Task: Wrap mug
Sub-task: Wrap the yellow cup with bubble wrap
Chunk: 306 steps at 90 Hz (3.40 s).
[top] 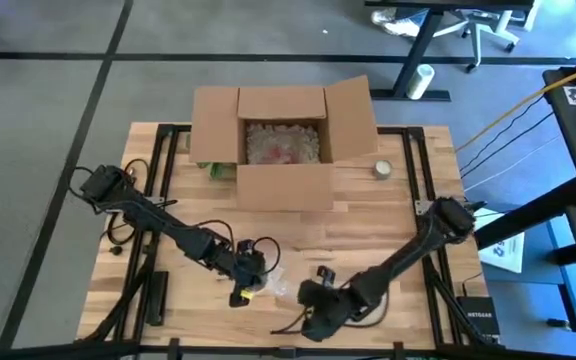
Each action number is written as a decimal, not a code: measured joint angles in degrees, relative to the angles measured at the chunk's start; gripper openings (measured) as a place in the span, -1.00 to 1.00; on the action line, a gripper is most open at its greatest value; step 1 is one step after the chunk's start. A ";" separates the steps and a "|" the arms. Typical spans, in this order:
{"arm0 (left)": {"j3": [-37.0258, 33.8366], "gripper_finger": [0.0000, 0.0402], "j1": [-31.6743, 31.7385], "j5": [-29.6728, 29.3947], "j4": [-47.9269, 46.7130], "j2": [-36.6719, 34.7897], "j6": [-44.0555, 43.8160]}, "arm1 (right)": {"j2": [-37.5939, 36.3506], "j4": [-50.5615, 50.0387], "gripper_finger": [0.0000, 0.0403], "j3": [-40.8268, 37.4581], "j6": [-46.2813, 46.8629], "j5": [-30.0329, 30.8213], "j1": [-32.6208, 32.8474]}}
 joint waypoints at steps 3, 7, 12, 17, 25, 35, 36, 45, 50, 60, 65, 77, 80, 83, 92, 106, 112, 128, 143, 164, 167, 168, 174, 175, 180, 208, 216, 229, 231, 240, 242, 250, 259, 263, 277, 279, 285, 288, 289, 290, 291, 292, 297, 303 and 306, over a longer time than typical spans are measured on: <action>-0.02 -1.00 -0.12 0.07 0.06 0.02 -0.11 | -1.33 3.27 -1.00 -3.27 0.42 0.05 -0.01; -0.02 -1.00 -0.16 0.13 0.23 0.02 -0.11 | -3.34 7.53 -1.00 -7.64 0.32 0.27 -0.23; -0.04 -1.00 -0.16 0.18 0.51 0.02 -0.11 | -6.07 14.22 -1.00 -13.16 -0.93 1.56 -0.71; -0.06 -1.00 -0.07 0.32 0.81 0.02 -0.13 | -8.50 23.16 -1.00 -18.55 -2.73 2.23 -1.45; -0.06 -1.00 0.36 0.84 0.99 0.02 -0.37 | -10.27 38.31 -1.00 -25.58 -4.70 2.21 -2.73; -0.08 -1.00 0.74 1.09 1.06 0.04 -0.82 | -10.08 46.76 -1.00 -28.17 -7.42 2.16 -3.43; -0.08 -1.00 0.76 1.09 1.07 0.04 -0.86 | -10.01 46.70 -1.00 -28.04 -7.52 2.15 -3.47; -0.10 -1.00 0.82 1.12 1.17 0.09 -1.07 | -9.61 43.30 -1.00 -26.68 -7.96 1.29 -3.81; -0.10 -1.00 1.05 1.12 1.13 0.09 -1.03 | -9.25 42.00 -1.00 -25.22 -8.57 0.36 -4.43; -0.10 -1.00 1.57 1.36 1.16 0.09 -1.05 | -8.93 40.04 -1.00 -23.05 -10.56 -0.97 -5.41; -0.10 -1.00 1.81 1.52 1.25 0.09 -1.07 | -7.86 39.70 -1.00 -21.88 -10.82 -2.27 -6.30; -0.08 -1.00 2.29 1.95 1.41 0.09 -1.05 | -5.63 39.21 -1.00 -20.14 -10.93 -5.59 -8.04; -0.10 -1.00 2.29 1.92 1.51 0.09 -0.93 | -4.88 39.15 -1.00 -19.67 -10.91 -6.03 -8.40; -0.10 -1.00 2.29 1.90 1.53 0.09 -0.75 | -4.10 39.10 -1.00 -18.87 -10.92 -6.26 -8.76; -0.08 -1.00 2.36 1.80 1.54 0.09 -0.56 | -2.13 38.53 -1.00 -16.31 -11.89 -8.64 -9.74; -0.11 -1.00 3.31 1.88 2.15 0.09 -0.17 | -1.13 38.31 -1.00 -13.39 -16.05 -9.57 -11.66; -0.13 -1.00 3.65 1.71 2.72 0.13 0.23 | -1.13 38.36 -1.00 -12.49 -17.69 -9.51 -12.51; -0.18 -1.00 3.75 1.72 4.02 0.13 1.83 | -1.11 37.07 -1.00 -10.90 -18.99 -11.01 -14.43; -0.17 -1.00 4.01 1.71 4.20 0.13 2.27 | -1.13 35.89 -1.00 -10.55 -19.54 -11.24 -14.87; -0.28 -1.00 4.47 1.81 7.15 0.20 4.10 | -1.13 33.91 -1.00 -9.30 -20.18 -12.60 -15.73; -0.30 -1.00 4.47 1.73 7.75 0.24 4.28 | -1.13 33.64 -1.00 -9.02 -20.21 -12.87 -15.99; -0.30 -1.00 4.47 1.73 7.98 0.25 4.36 | -1.13 33.59 -1.00 -8.94 -20.23 -13.02 -16.07; -0.30 -1.00 4.48 1.65 8.78 0.28 4.58 | -1.13 32.35 -1.00 -8.21 -20.20 -13.80 -16.59; -0.30 -1.00 4.50 1.64 8.80 0.28 4.57 | -1.13 32.02 -1.00 -8.09 -20.18 -13.84 -16.70; -0.30 -1.00 4.50 1.55 9.03 0.28 4.42 | -1.15 29.27 -1.00 -7.38 -19.61 -13.99 -17.23; -0.32 -1.00 4.49 1.67 7.71 -3.42 5.14 | -1.31 22.39 -1.00 -4.78 -18.74 -16.07 -17.97; -0.34 -1.00 4.47 1.64 6.64 -4.79 5.14 | -1.31 21.74 -1.00 -4.76 -18.73 -16.46 -17.97; -0.06 -1.00 4.10 1.11 6.69 -6.54 4.95 | -1.28 20.33 -1.00 -4.76 -18.67 -16.76 -17.99; -0.06 -1.00 3.98 1.09 6.35 -6.64 4.64 | -1.28 20.37 -1.00 -4.76 -18.67 -16.78 -18.01; -0.19 -1.00 3.06 1.12 3.55 -7.56 4.26 | -1.28 20.30 -1.00 -4.76 -18.64 -17.20 -18.08; -0.19 -1.00 2.79 1.12 2.92 -8.02 4.10 | -1.28 20.31 -1.00 -4.76 -18.64 -17.32 -18.08; -0.08 -1.00 1.65 0.28 -1.30 -9.81 2.26 | -1.28 20.27 -1.00 -4.76 -18.64 -17.53 -18.12; -0.13 -1.00 -0.14 -3.02 -7.25 -11.28 -0.47 | -1.28 20.35 -1.00 -4.78 -18.64 -18.01 -18.31; -0.13 -1.00 -0.96 -4.64 -9.05 -11.96 -1.57 | -1.28 20.60 -1.00 -4.79 -18.68 -18.07 -18.34; -0.22 -1.00 -3.28 -6.61 -15.11 -12.20 -5.59 | -1.14 22.21 -1.00 -4.89 -18.90 -18.24 -18.41; -0.42 -1.00 -3.50 -7.07 -15.44 -12.20 -6.48 | -1.11 22.42 -1.00 -4.89 -18.96 -18.42 -18.43; -1.45 -1.00 -3.91 -8.21 -15.24 -12.22 -8.20 | -1.09 22.58 -1.00 -4.91 -19.04 -18.66 -18.43; -1.91 -1.00 -4.02 -8.54 -15.35 -12.22 -8.83 | -1.09 22.68 -1.00 -4.91 -19.06 -18.88 -18.43; -2.05 -1.00 -4.08 -8.62 -15.37 -12.22 -9.07 | -1.09 22.71 -1.00 -4.91 -19.07 -18.95 -18.43; -2.21 -1.00 -4.15 -8.67 -15.31 -12.21 -9.25 | -1.09 22.75 -1.00 -4.91 -19.08 -18.99 -18.43; -2.38 -1.00 -4.20 -8.70 -15.20 -12.20 -9.39 | -1.09 22.75 -1.00 -4.91 -19.08 -19.00 -18.43; -2.54 -1.00 -4.20 -8.72 -15.05 -12.20 -9.51 | -1.09 22.76 -1.00 -4.91 -19.09 -19.01 -18.43; -3.08 -1.00 -4.25 -9.09 -14.81 -12.20 -10.27 | -1.09 22.76 -1.00 -4.91 -19.11 -19.01 -18.43; -3.59 -1.00 -4.27 -9.75 -15.06 -12.20 -11.15 | -1.09 22.81 -1.00 -4.91 -19.10 -19.06 -18.43; -3.62 -1.00 -4.27 -9.90 -15.25 -12.20 -11.28 | -1.09 22.82 -1.00 -4.91 -19.10 -19.08 -18.43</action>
